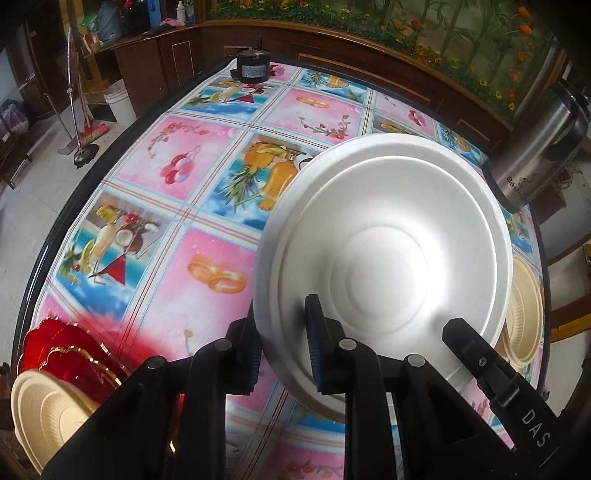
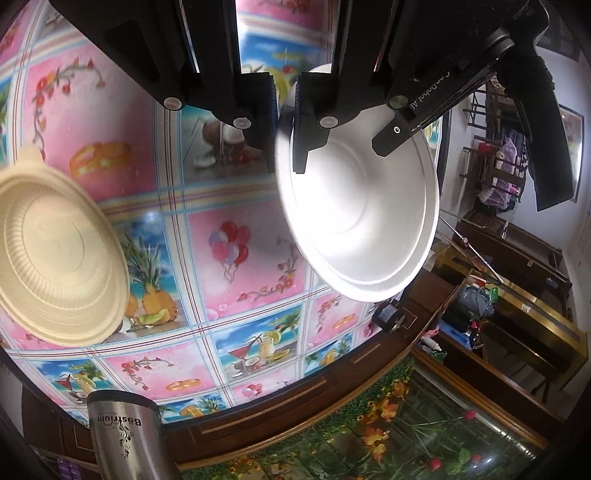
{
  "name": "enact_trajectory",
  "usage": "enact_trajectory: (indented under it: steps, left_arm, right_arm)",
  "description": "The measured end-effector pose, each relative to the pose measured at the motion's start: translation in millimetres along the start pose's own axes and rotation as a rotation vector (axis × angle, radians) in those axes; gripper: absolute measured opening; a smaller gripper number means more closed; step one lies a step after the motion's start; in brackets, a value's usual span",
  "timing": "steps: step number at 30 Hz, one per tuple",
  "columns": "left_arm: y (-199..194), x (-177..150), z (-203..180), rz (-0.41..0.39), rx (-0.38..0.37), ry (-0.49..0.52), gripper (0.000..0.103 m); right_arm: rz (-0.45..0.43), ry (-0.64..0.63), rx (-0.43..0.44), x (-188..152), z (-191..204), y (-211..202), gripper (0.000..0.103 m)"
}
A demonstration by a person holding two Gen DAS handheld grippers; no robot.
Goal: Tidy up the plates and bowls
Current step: 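Lift the white bowl with both tools and carry it over the stack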
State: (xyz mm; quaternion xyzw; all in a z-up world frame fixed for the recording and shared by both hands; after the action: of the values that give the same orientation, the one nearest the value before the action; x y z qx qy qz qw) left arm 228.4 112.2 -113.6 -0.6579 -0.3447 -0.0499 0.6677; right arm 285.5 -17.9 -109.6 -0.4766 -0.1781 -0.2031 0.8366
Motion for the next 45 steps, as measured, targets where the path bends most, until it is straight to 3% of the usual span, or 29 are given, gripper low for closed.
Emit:
enact_trajectory:
  steps: [33,45]
  left_arm:
    - [-72,-39,62,-0.099,-0.014,-0.034,0.019]
    - [-103,-51,96,-0.170,-0.003,-0.063,0.019]
  right_arm:
    - [-0.031,-0.120,0.060,-62,56,-62,0.007]
    - [-0.040,-0.191,0.105,-87,90,-83,0.007]
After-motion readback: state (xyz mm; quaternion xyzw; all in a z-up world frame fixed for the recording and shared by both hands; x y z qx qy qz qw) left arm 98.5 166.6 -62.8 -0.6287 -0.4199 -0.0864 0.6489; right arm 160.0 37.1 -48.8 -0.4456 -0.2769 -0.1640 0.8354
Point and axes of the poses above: each gripper's, at about its wrist camera, not at the fingertips, and y roughly the way its jaws point, z to its left, x to its top, the point moved 9 cm from there along y, roughly the way its jaws point, and after that the axes turned 7 degrees about -z, right-handed, at the moved point
